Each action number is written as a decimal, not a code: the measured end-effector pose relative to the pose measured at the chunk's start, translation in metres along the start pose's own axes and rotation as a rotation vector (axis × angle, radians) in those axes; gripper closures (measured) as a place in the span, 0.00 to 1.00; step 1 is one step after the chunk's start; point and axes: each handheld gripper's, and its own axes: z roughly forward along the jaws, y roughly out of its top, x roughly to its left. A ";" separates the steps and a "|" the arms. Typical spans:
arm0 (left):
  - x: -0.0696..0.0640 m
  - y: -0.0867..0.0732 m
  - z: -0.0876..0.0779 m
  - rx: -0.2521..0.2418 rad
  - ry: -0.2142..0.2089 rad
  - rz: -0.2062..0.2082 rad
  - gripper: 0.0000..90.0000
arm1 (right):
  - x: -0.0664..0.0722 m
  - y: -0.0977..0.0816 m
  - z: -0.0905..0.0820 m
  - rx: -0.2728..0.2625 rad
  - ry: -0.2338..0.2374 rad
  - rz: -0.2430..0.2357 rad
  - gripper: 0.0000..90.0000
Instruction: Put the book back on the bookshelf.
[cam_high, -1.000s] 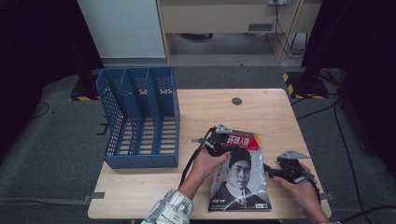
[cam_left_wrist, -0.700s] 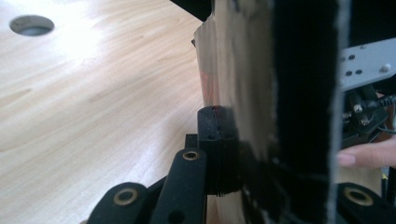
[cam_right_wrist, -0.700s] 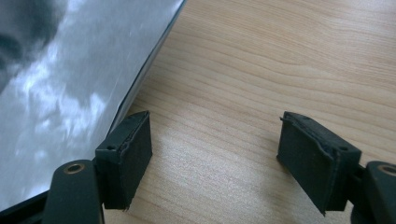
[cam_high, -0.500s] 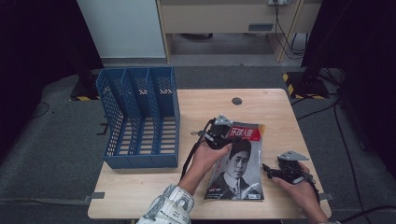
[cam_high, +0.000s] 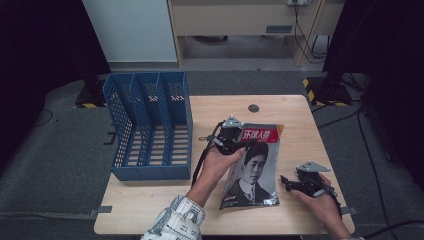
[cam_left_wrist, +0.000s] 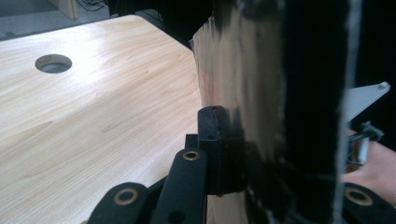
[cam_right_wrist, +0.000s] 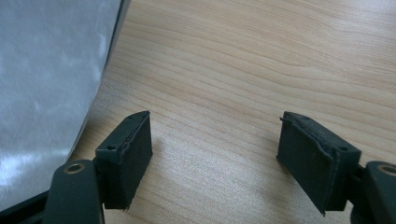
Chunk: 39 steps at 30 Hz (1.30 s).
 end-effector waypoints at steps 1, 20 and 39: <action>0.000 0.002 -0.001 -0.004 0.001 0.001 0.96 | 0.000 0.000 0.000 -0.001 0.000 0.000 0.29; -0.006 0.032 -0.025 -0.062 0.025 0.026 0.96 | 0.001 0.000 0.000 -0.005 0.000 -0.002 0.29; -0.005 0.049 -0.047 -0.089 0.061 0.042 0.96 | 0.002 0.000 0.000 -0.004 0.005 -0.007 0.29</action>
